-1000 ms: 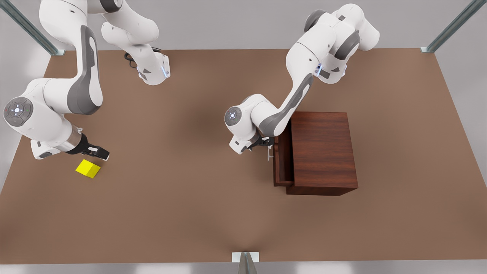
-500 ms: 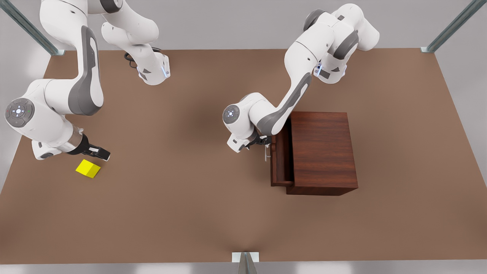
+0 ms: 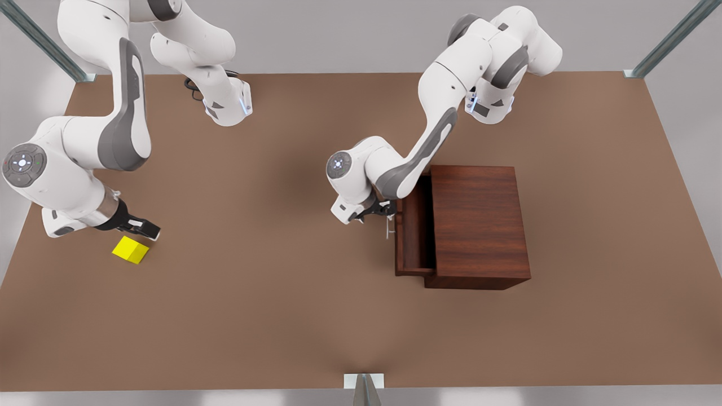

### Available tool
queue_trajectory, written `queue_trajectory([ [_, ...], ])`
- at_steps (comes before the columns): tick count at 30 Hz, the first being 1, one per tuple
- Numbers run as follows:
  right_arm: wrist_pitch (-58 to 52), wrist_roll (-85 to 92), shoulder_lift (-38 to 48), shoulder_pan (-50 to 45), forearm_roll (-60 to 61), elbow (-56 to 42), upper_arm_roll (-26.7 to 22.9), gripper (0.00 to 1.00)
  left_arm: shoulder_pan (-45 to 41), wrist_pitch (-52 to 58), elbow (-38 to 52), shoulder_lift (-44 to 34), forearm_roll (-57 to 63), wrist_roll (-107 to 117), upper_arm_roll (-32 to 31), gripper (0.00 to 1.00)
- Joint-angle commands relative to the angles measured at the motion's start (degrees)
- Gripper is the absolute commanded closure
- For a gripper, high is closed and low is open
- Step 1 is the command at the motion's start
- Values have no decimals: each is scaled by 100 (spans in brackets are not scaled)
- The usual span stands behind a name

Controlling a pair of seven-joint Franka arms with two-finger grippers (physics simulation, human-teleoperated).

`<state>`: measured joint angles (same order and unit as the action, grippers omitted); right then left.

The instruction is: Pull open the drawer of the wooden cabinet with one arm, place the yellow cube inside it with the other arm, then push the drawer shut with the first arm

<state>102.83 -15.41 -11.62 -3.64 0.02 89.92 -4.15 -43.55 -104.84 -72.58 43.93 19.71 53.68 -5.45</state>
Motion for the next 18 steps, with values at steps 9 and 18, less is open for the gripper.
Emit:
queue_trajectory([
  [9,-8,645,-95,12,437,8,-42,0,-66,-54,8,-8,7,204,9,0],
  [18,-8,574,-235,12,385,-1,-51,0,-110,-160,8,1,7,284,9,0],
])
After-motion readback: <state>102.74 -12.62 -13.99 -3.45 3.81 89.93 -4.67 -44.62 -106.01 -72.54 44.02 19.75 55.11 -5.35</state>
